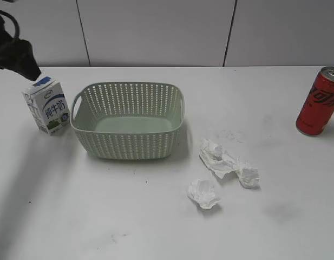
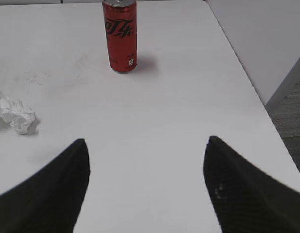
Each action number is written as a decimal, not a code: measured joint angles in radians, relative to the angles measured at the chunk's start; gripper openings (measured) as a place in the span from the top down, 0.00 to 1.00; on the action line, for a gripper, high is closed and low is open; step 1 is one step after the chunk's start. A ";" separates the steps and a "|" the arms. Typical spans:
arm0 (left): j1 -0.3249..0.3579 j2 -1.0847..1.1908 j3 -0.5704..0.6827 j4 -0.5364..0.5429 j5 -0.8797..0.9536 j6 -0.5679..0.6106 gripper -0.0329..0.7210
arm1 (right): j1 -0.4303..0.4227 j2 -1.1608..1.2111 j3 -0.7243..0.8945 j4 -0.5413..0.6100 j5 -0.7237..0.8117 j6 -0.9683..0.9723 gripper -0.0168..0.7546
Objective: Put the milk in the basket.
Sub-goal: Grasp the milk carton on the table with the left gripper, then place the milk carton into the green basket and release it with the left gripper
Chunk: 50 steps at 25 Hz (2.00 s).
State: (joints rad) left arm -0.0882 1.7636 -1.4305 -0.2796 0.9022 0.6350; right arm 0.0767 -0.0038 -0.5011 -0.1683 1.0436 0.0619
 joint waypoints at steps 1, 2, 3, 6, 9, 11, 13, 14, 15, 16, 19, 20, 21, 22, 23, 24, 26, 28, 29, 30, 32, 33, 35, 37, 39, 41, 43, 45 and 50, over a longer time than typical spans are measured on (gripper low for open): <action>-0.012 0.026 -0.024 0.012 0.001 0.005 0.07 | 0.000 0.000 0.000 0.000 0.000 0.000 0.22; -0.022 0.055 -0.046 0.025 0.002 0.008 0.07 | 0.000 0.000 0.000 0.000 0.000 0.000 0.22; -0.031 0.083 -0.064 0.043 0.002 0.010 0.07 | 0.000 0.000 0.000 0.000 0.000 0.000 0.22; -0.041 0.151 -0.118 0.072 0.004 0.013 0.07 | 0.000 0.000 0.000 0.000 0.000 0.000 0.22; -0.041 0.203 -0.152 0.080 0.004 0.013 0.07 | 0.000 0.000 0.000 0.000 0.000 0.000 0.22; -0.041 0.230 -0.163 0.081 0.003 0.013 0.07 | 0.000 0.000 0.000 0.000 0.000 0.000 0.22; -0.041 0.257 -0.168 0.081 0.003 0.013 0.07 | 0.000 0.000 0.000 0.000 0.000 0.000 0.22; -0.041 0.271 -0.168 0.081 0.004 0.013 0.07 | 0.000 0.000 0.000 0.000 0.000 0.000 0.22; -0.041 0.281 -0.168 0.081 0.007 0.013 0.08 | 0.000 0.000 0.000 0.000 0.000 0.000 0.22; -0.041 0.292 -0.169 0.081 0.013 0.013 0.08 | 0.000 0.000 0.000 0.000 0.000 0.000 0.22; -0.041 0.310 -0.169 0.080 0.031 0.013 0.13 | 0.000 0.000 0.000 0.000 0.000 0.000 0.22; -0.041 0.313 -0.169 0.079 0.034 0.013 0.18 | 0.000 0.000 0.000 0.000 0.000 0.000 0.22; -0.041 0.314 -0.169 0.077 0.036 0.013 0.24 | 0.000 0.000 0.000 0.000 0.000 0.000 0.22; -0.041 0.314 -0.169 0.075 0.038 0.013 0.32 | 0.000 0.000 0.000 0.000 0.000 0.000 0.22; -0.041 0.313 -0.169 0.074 0.038 0.013 0.40 | 0.000 0.000 0.000 0.000 0.000 0.000 0.22; -0.041 0.311 -0.169 0.072 0.040 0.013 0.52 | 0.000 0.000 0.000 0.000 0.000 0.000 0.22; -0.041 0.303 -0.169 0.074 0.043 0.013 0.54 | 0.000 0.000 0.000 0.000 0.000 0.000 0.22; -0.041 0.282 -0.169 0.074 0.046 0.013 0.54 | 0.000 0.000 0.000 0.000 0.000 0.000 0.22; -0.041 0.269 -0.169 0.075 0.046 0.013 0.54 | 0.000 0.000 0.000 0.000 0.000 0.000 0.22; -0.041 0.249 -0.169 0.080 0.046 0.013 0.54 | 0.000 0.000 0.000 0.000 0.000 0.000 0.22; -0.042 0.204 -0.172 0.090 0.049 0.013 0.54 | 0.000 0.000 0.000 0.000 0.000 0.000 0.22; -0.042 0.186 -0.182 0.091 0.051 0.013 0.54 | 0.000 0.000 0.000 0.000 0.000 0.000 0.22; -0.045 0.148 -0.213 0.089 0.052 0.013 0.54 | 0.000 0.000 0.000 0.000 0.000 0.000 0.22; -0.065 0.120 -0.254 0.091 0.053 0.013 0.54 | 0.000 0.000 0.000 0.000 0.000 0.000 0.22; -0.113 0.102 -0.302 0.099 0.057 0.013 0.54 | 0.000 0.000 0.000 0.000 0.000 0.000 0.22; -0.179 0.096 -0.350 0.107 0.064 0.013 0.54 | 0.000 0.000 0.000 0.000 0.000 0.000 0.22; -0.262 0.096 -0.378 0.108 0.064 0.013 0.54 | 0.000 0.000 0.000 0.000 0.000 0.000 0.22; -0.337 0.096 -0.385 0.116 0.067 0.013 0.54 | 0.000 0.000 0.000 0.000 0.000 0.000 0.22; -0.467 0.154 -0.388 0.120 0.084 0.013 0.54 | 0.000 0.000 0.000 0.000 0.000 0.000 0.22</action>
State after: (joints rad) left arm -0.5551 1.9180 -1.8183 -0.1597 0.9862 0.6482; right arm 0.0767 -0.0038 -0.5011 -0.1683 1.0436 0.0619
